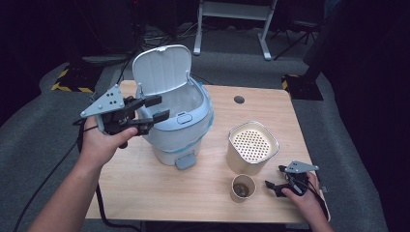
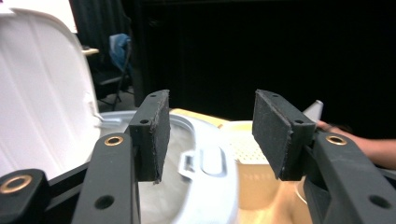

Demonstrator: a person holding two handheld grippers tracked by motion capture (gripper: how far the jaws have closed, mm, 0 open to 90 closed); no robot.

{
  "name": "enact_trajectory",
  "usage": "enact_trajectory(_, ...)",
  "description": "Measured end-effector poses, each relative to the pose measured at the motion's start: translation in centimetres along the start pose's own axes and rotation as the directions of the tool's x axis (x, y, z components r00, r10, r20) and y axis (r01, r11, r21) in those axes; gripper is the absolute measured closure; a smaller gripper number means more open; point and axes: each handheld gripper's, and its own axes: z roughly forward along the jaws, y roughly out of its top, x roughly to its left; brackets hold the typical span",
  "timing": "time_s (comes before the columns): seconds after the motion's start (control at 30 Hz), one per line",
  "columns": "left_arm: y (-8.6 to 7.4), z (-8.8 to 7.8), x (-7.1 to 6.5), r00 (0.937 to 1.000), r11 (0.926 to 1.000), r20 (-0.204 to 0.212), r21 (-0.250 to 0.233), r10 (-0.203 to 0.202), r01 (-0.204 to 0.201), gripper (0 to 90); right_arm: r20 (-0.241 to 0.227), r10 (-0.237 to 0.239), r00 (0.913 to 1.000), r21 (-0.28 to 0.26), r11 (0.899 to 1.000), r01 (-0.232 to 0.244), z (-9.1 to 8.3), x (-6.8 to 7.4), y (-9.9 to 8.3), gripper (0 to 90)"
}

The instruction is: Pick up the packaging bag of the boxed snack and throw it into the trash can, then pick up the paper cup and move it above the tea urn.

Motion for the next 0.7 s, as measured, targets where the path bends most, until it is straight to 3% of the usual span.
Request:
enact_trajectory(0.17, -1.4, -0.6, -1.6, 0.999, 0.9999, 0.044, 0.015, 0.002, -0.003, 47.2, 0.0, 0.0, 1.0, 0.0, 1.0, 0.0, 0.0, 0.0, 0.0, 10.3)
enact_trajectory(0.33, -4.3, -0.6, -3.7, 0.997, 0.9979, 0.077, 0.064, -0.011, 0.006, 45.7, 0.016, 0.012, 0.9998, 0.0, 1.0, -0.012, -0.1, 0.2, -0.1, 10.7)
enact_trajectory(0.57, -8.2, 0.5, -5.3, 0.9949, 0.9835, 0.101, 0.18, -0.009, -0.009, 45.8, 0.031, 0.022, 0.9993, -0.005, 1.0, -0.022, -0.4, 0.6, -0.2, 16.6)
enact_trajectory(0.7, -10.2, 1.4, -5.6, 0.9921, 0.9781, 0.121, 0.208, -0.032, 0.006, 46.1, 0.023, 0.011, 0.9997, 0.031, 0.999, -0.011, -0.8, 0.9, 0.1, 20.6)
